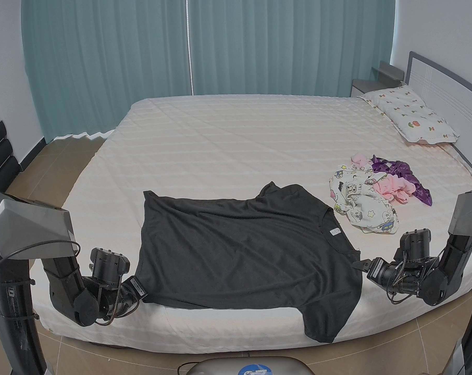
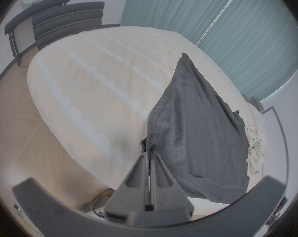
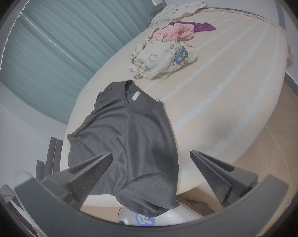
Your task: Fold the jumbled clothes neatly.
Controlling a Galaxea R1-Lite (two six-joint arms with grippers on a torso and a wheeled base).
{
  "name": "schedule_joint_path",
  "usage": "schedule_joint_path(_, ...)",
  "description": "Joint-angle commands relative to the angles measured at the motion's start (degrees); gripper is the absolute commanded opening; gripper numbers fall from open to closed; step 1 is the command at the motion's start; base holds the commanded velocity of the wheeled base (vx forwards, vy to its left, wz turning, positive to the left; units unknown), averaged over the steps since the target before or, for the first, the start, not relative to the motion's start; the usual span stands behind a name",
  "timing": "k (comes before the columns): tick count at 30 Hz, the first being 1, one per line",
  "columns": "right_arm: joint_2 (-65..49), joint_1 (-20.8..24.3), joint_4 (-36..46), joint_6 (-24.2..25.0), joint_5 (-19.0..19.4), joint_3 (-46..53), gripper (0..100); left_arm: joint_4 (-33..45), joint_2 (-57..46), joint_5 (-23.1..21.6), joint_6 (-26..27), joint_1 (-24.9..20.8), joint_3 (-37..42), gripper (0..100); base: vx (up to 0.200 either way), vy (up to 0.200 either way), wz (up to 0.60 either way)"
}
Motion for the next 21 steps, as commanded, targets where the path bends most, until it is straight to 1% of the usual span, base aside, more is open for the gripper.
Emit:
schedule_joint_path(1, 2.89, 0.12, 0.05, -0.58, 0.43, 0.03, 100, -0.20, -0.14, -2.42, -1.76, 0.77, -0.30, 0, 0.000, 0.000, 0.00)
schedule_joint_path(4, 3.85, 0.12, 0.67, -0.67, 0.61, -0.85, 100, -0.29, -0.41, -3.48, -2.72, 1.21, -0.21, 0, 0.000, 0.000, 0.00)
schedule_joint_path(8, 4.29, 0.12, 5.15, -0.67, 0.52, -3.23, 100, -0.38, -1.20, -4.27, -3.60, 1.92, -0.03, 0, 0.000, 0.000, 0.00)
schedule_joint_path(13, 4.64, 0.12, 9.28, -0.58, 0.52, -7.27, 100, -0.38, -3.13, -7.08, -6.24, 2.88, -0.03, 0, 0.000, 0.000, 0.00)
schedule_joint_path(15, 5.08, 0.21, 9.81, -0.58, 0.61, -8.41, 100, -0.38, -3.39, -7.96, -6.33, 3.15, 0.06, 0, 0.000, 0.000, 0.00)
schedule_joint_path(21, 7.72, 0.65, 9.89, -0.58, 0.34, -11.31, 100, -0.38, -3.31, -8.13, -6.33, 3.32, 0.06, 0, 0.000, 0.000, 0.00)
